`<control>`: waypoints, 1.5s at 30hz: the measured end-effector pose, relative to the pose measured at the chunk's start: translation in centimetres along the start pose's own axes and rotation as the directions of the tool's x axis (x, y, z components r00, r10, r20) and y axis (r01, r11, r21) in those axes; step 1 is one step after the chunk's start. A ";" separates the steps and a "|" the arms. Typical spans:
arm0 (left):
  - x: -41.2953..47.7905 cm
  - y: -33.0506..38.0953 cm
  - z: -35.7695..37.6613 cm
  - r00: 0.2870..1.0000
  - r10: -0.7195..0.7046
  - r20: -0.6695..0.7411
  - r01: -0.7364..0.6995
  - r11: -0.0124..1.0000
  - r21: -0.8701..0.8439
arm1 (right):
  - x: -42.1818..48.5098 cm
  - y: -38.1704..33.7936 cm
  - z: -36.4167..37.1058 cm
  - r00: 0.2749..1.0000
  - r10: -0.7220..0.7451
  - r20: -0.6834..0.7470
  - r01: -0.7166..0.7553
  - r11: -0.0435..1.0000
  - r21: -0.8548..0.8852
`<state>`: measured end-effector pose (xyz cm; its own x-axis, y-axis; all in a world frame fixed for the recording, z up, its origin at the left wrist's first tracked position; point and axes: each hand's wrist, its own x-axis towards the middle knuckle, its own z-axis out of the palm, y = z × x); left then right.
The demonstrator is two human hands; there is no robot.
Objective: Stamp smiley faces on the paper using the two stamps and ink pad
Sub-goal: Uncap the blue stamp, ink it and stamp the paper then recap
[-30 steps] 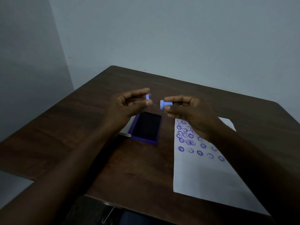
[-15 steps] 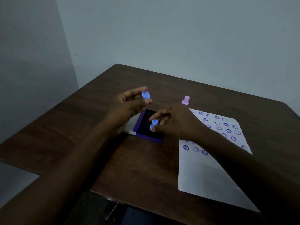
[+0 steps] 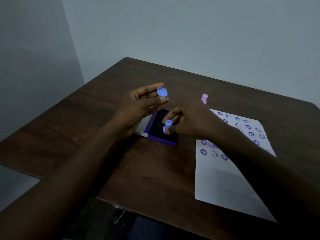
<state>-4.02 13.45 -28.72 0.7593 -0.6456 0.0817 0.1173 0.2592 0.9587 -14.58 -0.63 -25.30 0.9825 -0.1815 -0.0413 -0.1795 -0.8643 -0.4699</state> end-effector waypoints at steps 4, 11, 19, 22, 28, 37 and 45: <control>0.0 0.0 0.2 1.000 -0.001 0.005 0.001 1.000 0.006 | 0.1 0.0 -0.3 1.000 0.000 0.010 0.000 1.000 -0.015; 0.0 -0.1 -0.1 1.000 0.006 -0.011 -0.006 0.999 0.038 | -0.1 -0.1 -0.4 0.999 -0.022 0.024 0.022 1.000 -0.001; -0.5 0.4 1.0 0.997 0.006 0.081 -0.006 1.000 0.010 | -4.6 2.6 -2.6 0.954 0.135 -0.270 -0.036 0.939 0.341; -0.8 0.3 1.5 0.991 -0.001 0.136 -0.002 1.000 0.021 | -7.3 4.7 -4.4 0.914 0.220 -0.342 -0.086 0.927 0.366; -1.0 0.2 1.6 0.985 -0.010 0.174 -0.003 0.997 0.073 | -12.5 8.2 -5.1 0.866 0.368 -0.338 -0.178 0.859 0.479; -0.8 -0.3 1.6 0.977 0.003 0.212 -0.027 0.994 0.110 | -18.9 11.2 -2.9 0.747 0.509 -0.428 -0.239 0.806 0.541; -1.1 -0.2 2.0 0.976 0.012 0.216 -0.037 0.993 0.113 | -19.2 12.4 -1.5 0.732 0.481 -0.483 -0.256 0.851 0.459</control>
<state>-6.09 12.68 -28.46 0.6046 -0.7823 0.1498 0.0159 0.1998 0.9797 -35.74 -8.59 -28.99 0.6089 -0.7749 0.1695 -0.3814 -0.4734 -0.7940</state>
